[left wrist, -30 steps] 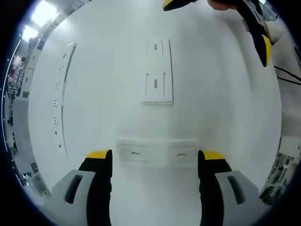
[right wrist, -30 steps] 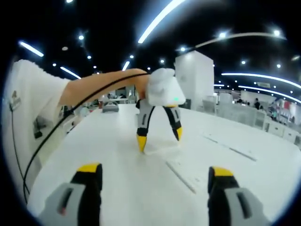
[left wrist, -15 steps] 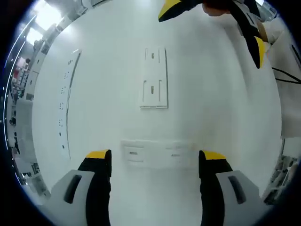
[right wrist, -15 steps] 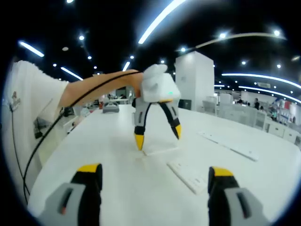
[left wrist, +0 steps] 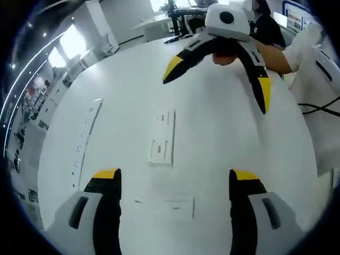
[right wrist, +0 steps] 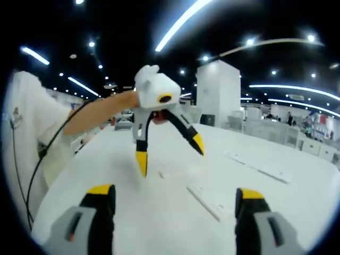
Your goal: Locate the socket holder cover, grip the socket holder cover, clip it into the socket holder slot.
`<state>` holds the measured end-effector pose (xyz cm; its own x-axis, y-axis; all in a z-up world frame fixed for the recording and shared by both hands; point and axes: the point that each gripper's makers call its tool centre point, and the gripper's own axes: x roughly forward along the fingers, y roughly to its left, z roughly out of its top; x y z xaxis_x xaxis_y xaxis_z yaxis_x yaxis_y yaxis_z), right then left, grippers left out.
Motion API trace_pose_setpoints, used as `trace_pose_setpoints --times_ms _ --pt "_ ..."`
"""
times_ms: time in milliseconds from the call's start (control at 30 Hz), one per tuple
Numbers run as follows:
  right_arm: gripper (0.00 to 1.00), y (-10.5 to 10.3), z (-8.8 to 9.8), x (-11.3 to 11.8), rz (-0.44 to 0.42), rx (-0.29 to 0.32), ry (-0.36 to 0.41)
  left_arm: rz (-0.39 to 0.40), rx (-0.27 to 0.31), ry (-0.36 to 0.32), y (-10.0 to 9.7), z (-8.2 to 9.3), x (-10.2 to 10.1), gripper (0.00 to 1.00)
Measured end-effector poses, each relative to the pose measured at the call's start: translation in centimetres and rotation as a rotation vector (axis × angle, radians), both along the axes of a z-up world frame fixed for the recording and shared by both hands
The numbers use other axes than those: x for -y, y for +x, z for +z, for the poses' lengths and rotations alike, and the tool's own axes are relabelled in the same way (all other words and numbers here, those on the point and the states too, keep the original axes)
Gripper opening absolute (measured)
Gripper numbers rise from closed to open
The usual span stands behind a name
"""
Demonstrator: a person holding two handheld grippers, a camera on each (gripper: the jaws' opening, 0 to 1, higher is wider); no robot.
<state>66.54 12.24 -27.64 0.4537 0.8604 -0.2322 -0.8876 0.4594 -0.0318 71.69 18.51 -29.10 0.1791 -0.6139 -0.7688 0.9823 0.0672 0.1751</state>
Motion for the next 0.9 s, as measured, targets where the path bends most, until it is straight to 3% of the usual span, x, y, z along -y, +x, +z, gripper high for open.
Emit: trace_pose_setpoints --times_ms 267,333,400,433,600,700,900 --pt "0.94 -0.1 0.7 0.4 -0.014 0.009 0.024 -0.020 0.002 -0.244 -2.5 2.8 2.2 0.85" --pt "0.94 0.0 1.1 0.6 -0.021 0.012 0.040 -0.022 -0.005 -0.288 -3.0 3.2 2.6 0.90" --pt "0.94 0.0 1.4 0.8 -0.027 0.014 0.052 -0.012 0.027 -0.321 -2.9 3.3 2.8 0.94" --pt "0.94 0.0 1.5 0.8 -0.028 0.017 0.058 -0.009 0.024 -0.329 -3.0 3.1 2.7 0.93" --pt "0.94 0.1 2.3 0.9 -0.034 0.034 0.078 0.012 -0.022 -0.491 -3.8 4.0 3.6 0.94" --pt "0.94 0.1 2.9 1.0 -0.033 0.040 0.103 0.007 -0.086 -0.592 -4.9 4.8 4.0 0.95" --pt "0.95 0.2 4.5 1.3 -0.041 0.062 0.167 0.017 -0.057 -0.793 -6.3 7.9 4.2 0.95"
